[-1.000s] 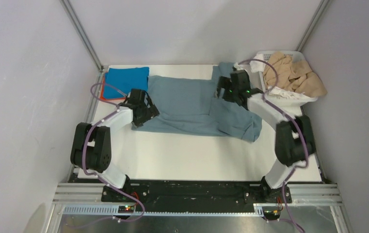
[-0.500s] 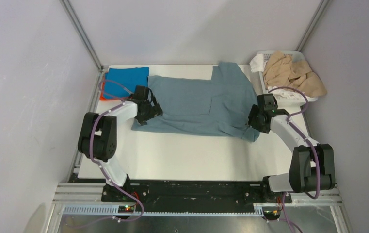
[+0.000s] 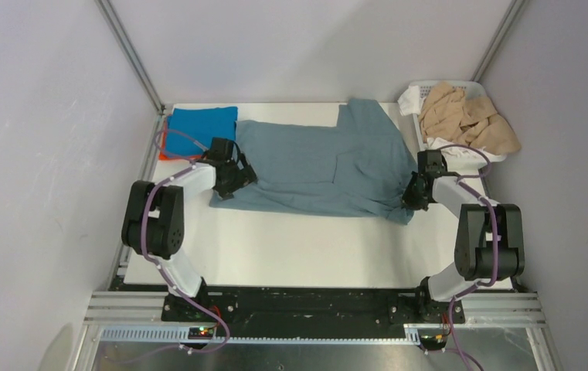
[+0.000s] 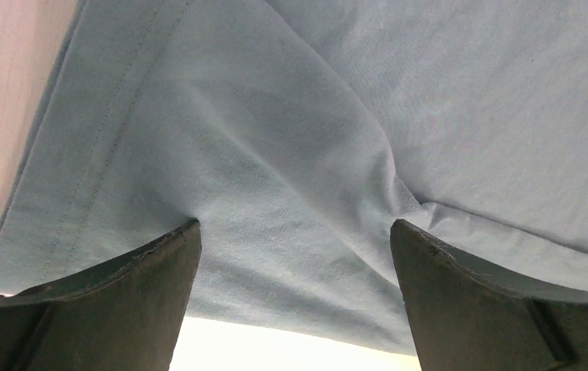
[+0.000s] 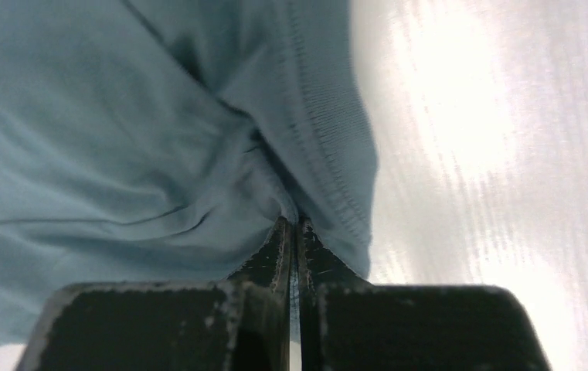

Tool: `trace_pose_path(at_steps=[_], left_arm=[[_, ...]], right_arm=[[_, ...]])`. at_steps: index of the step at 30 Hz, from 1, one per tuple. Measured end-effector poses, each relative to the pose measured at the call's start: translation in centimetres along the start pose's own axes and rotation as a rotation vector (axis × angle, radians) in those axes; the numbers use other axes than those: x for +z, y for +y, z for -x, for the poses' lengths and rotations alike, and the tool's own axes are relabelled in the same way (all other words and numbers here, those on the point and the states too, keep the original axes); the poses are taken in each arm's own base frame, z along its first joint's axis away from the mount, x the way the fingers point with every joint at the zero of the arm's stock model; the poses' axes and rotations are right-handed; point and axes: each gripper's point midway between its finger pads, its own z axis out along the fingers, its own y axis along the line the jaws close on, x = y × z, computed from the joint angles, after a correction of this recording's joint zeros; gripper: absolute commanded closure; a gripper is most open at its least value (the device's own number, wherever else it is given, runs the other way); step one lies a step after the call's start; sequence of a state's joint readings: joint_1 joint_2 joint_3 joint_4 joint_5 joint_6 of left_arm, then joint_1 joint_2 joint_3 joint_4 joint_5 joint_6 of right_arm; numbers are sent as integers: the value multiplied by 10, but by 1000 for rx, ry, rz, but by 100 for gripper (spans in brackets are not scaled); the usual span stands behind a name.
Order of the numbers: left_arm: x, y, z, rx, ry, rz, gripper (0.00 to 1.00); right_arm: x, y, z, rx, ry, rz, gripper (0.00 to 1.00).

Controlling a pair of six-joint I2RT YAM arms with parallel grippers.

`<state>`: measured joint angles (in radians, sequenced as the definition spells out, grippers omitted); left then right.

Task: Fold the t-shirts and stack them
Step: Fold the flattened tshirt in 1/3 of the way

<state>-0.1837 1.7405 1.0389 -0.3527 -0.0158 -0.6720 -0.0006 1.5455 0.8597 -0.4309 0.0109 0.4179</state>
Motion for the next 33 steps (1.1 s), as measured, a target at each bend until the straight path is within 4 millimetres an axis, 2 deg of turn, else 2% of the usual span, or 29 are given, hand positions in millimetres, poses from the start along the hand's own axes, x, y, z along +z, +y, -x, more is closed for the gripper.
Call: trace_pose_path(at_steps=[7, 12, 17, 21, 25, 29, 33], left_arm=[[-2, 2, 0, -14, -9, -32, 0], [-6, 6, -5, -16, -15, -38, 0], [-14, 16, -17, -17, -18, -40, 0], [-21, 23, -29, -15, -23, -47, 0], [-30, 28, -44, -6, -33, -58, 0], [-40, 35, -63, 7, -50, -66, 0], [-52, 44, -81, -3, -67, -91, 0]], right_arm=[[5, -19, 11, 18, -28, -94, 100], [13, -17, 11, 3, -4, -110, 100], [11, -15, 5, -31, 0, -161, 100], [3, -14, -12, -61, 29, -206, 100], [-11, -21, -41, -85, 82, -262, 100], [-34, -36, -70, -89, 114, -323, 100], [-64, -48, -81, -56, 66, -352, 100]])
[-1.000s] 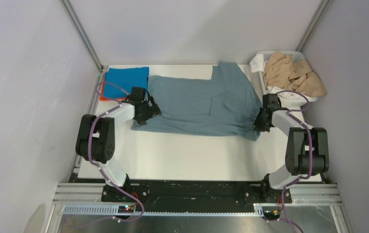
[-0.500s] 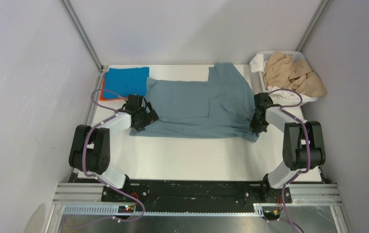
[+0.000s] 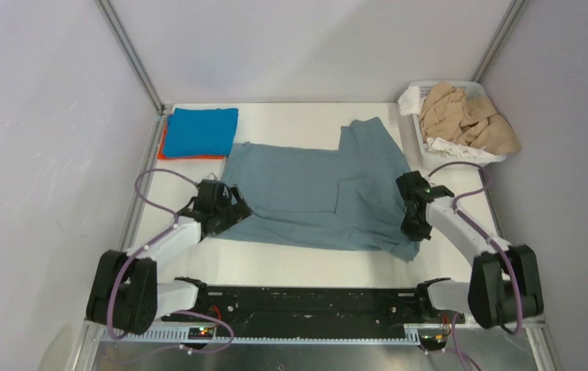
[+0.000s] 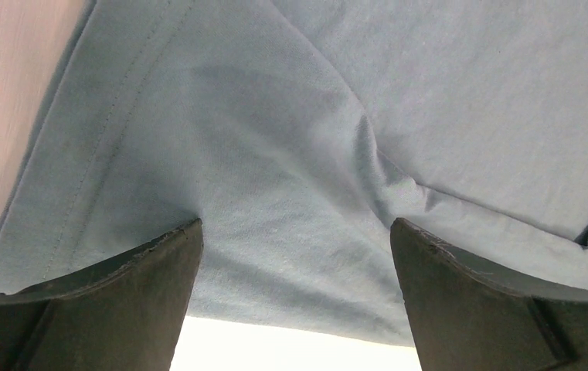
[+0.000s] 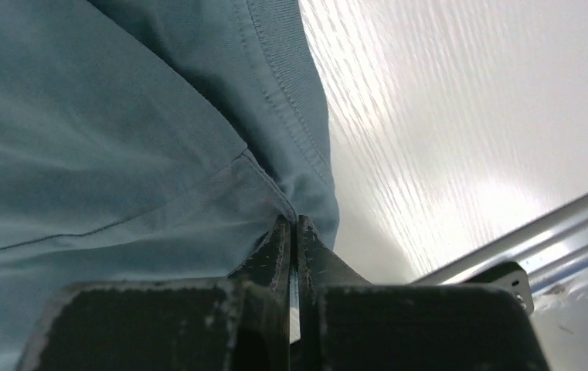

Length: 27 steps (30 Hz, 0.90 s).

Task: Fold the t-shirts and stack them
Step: Fold the flattened tshirt in 1/3 of the way

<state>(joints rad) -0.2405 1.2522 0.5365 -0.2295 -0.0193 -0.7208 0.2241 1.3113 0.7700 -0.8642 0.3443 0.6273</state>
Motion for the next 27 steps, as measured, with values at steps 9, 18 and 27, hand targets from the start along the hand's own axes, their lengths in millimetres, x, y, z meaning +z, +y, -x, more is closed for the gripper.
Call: trace_pose_path(at_steps=[9, 18, 27], left_arm=[[-31, 17, -39, -81, -27, -73, 0], [-53, 28, -60, -195, -24, -111, 0], [-64, 38, -69, -236, 16, -46, 0]], right_arm=[[-28, -12, -29, -16, -48, -2, 92], [-21, -28, -40, -16, -31, -152, 54], [-34, -42, -29, 19, -118, -199, 1]])
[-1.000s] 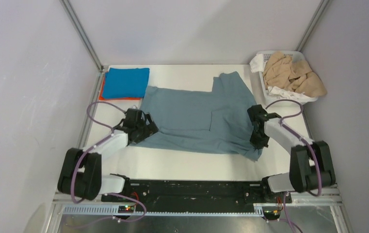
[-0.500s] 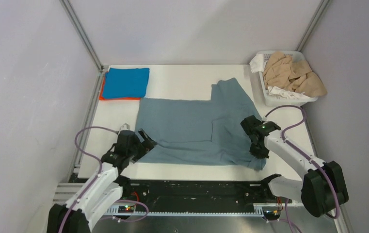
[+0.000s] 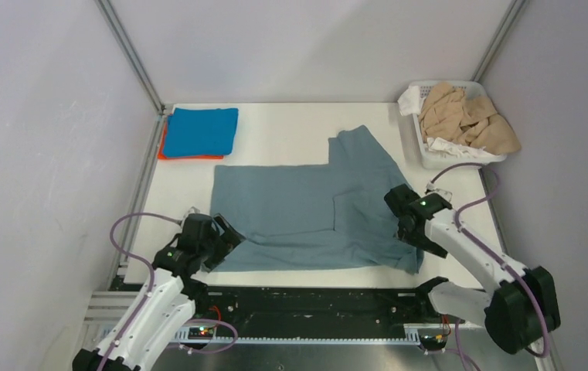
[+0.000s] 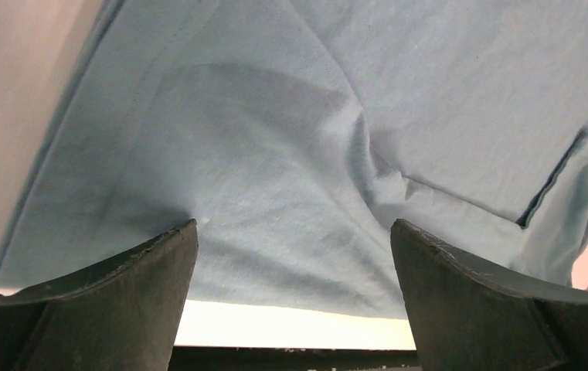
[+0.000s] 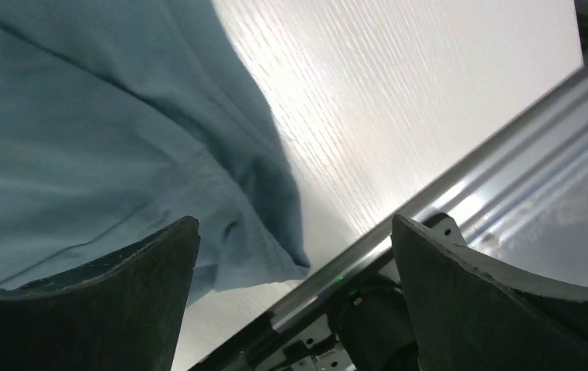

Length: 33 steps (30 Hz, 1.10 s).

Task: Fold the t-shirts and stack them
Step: Fold the flattened tshirt in 1/3 of the way, then grab the side of the flattened tshirt furthest away from the robot with both arms

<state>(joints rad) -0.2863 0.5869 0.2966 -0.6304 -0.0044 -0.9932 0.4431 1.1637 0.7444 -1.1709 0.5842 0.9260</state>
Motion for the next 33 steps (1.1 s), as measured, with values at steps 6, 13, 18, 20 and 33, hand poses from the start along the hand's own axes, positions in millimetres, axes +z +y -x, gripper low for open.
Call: trace_pose_path(at_steps=[6, 13, 18, 20, 33], left_arm=[[-30, -22, 28, 31, -71, 4, 0], [-54, -81, 102, 98, -226, 47, 0], [-18, -98, 156, 101, -246, 155, 0], [0, -97, 175, 102, -241, 207, 0], [132, -76, 259, 2, -105, 296, 4]], right_arm=[[-43, 27, 43, 70, -188, 302, 1], [-109, 107, 109, 47, -391, 770, 1], [-113, 161, 175, 39, -436, 865, 1], [-108, 184, 207, 42, -432, 883, 1], [-25, 289, 341, 78, -362, 903, 0]])
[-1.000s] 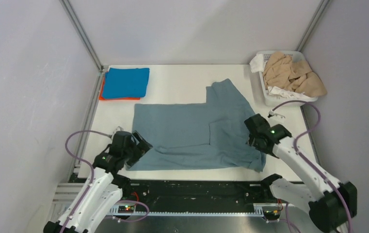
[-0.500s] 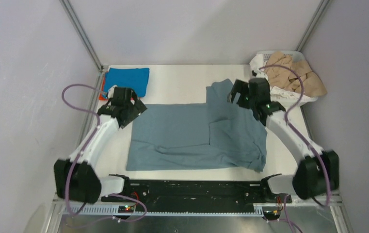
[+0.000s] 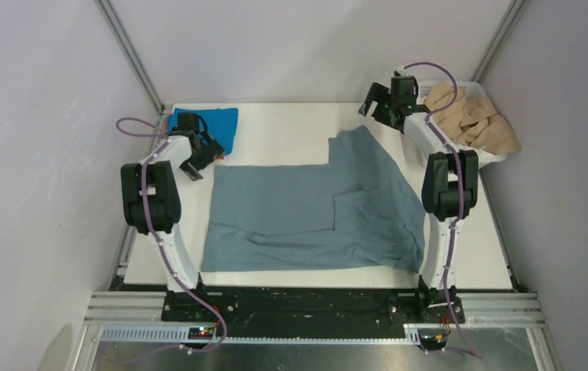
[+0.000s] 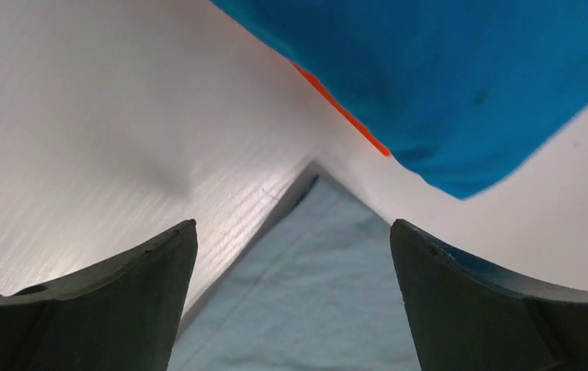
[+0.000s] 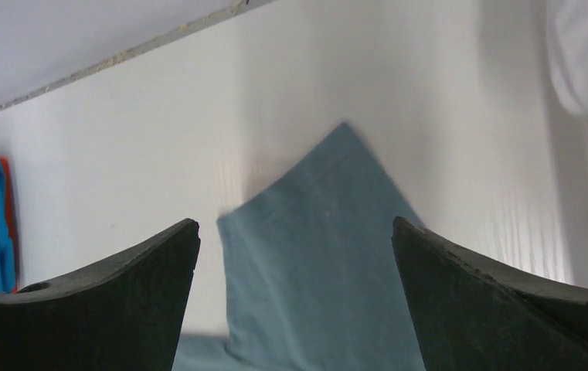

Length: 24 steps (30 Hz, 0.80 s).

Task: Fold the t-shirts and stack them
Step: Grab the side of the flattened tshirt furthest away from the robot with both arms

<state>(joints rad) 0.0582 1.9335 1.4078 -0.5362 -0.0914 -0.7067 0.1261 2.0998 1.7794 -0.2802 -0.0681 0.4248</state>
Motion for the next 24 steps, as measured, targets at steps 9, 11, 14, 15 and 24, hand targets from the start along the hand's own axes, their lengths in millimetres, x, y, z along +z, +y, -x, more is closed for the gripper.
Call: trace_pose_path(at_steps=[9, 11, 14, 15, 24], left_arm=[[25, -8, -10, -11, 91, -40, 28], [24, -13, -14, -11, 112, -63, 31], [22, -18, -19, -13, 140, -94, 39], [21, -20, -21, -10, 150, -105, 42], [22, -18, -38, 16, 193, -107, 97]], right_arm=[[62, -7, 11, 24, 8, 10, 1], [71, -7, 12, 31, 6, 11, 1], [81, -10, 9, 42, 9, 9, 1], [83, -11, 6, 47, 16, 8, 1], [98, -11, -10, 21, 59, 33, 1]])
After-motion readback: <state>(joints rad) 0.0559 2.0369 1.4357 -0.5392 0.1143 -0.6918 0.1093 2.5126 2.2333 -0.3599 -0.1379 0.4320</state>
